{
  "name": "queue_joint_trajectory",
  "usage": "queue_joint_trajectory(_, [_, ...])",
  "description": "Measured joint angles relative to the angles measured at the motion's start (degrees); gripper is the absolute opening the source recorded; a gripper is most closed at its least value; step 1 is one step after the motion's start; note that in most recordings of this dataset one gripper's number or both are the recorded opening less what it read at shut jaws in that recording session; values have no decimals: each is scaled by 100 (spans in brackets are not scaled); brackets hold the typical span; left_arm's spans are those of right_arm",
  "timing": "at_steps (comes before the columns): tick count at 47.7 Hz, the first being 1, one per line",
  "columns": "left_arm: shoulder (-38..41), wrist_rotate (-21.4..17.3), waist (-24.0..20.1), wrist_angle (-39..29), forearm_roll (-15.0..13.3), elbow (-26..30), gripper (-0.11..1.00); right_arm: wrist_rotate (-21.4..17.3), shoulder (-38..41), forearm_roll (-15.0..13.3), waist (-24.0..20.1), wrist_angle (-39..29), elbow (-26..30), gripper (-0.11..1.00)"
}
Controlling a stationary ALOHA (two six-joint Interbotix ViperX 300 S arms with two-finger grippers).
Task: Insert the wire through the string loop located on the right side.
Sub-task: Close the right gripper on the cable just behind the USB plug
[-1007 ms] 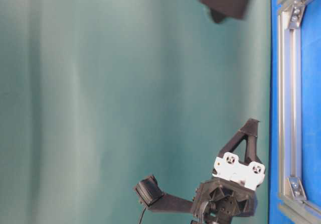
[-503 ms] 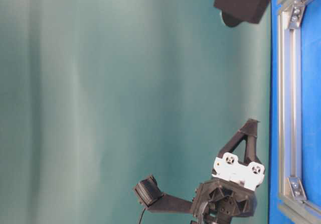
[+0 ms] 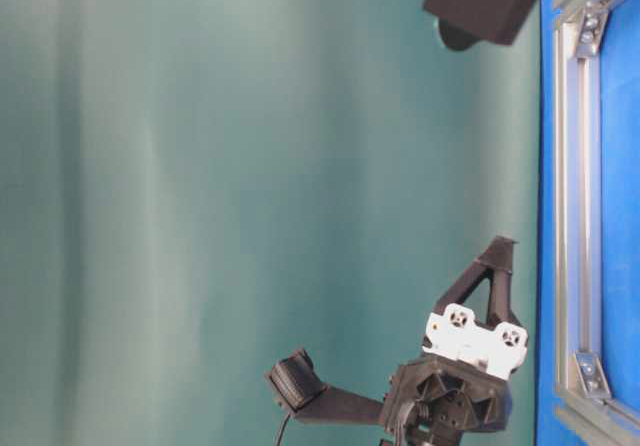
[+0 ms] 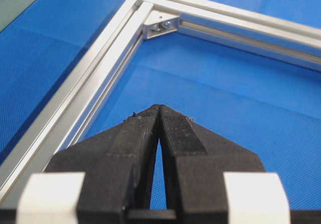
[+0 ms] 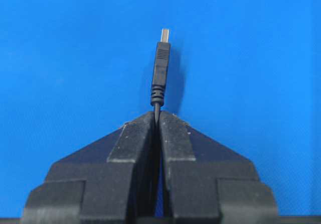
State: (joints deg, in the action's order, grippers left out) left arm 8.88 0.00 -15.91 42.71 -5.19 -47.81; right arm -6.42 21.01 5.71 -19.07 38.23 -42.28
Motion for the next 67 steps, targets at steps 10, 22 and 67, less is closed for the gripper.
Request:
queue_joint_trajectory(10, [0,0,-9,0,0,0,0,44,-554,-9,-9,-686,18,-4])
queue_joint_trajectory(22, [0,0,-9,0,0,0,0,53,-1143,-9,0,-1336,79,-4])
queue_joint_trajectory(67, [-18,0,-9,0,0,0,0,53,-1160,-9,-9,-1397,79,-4])
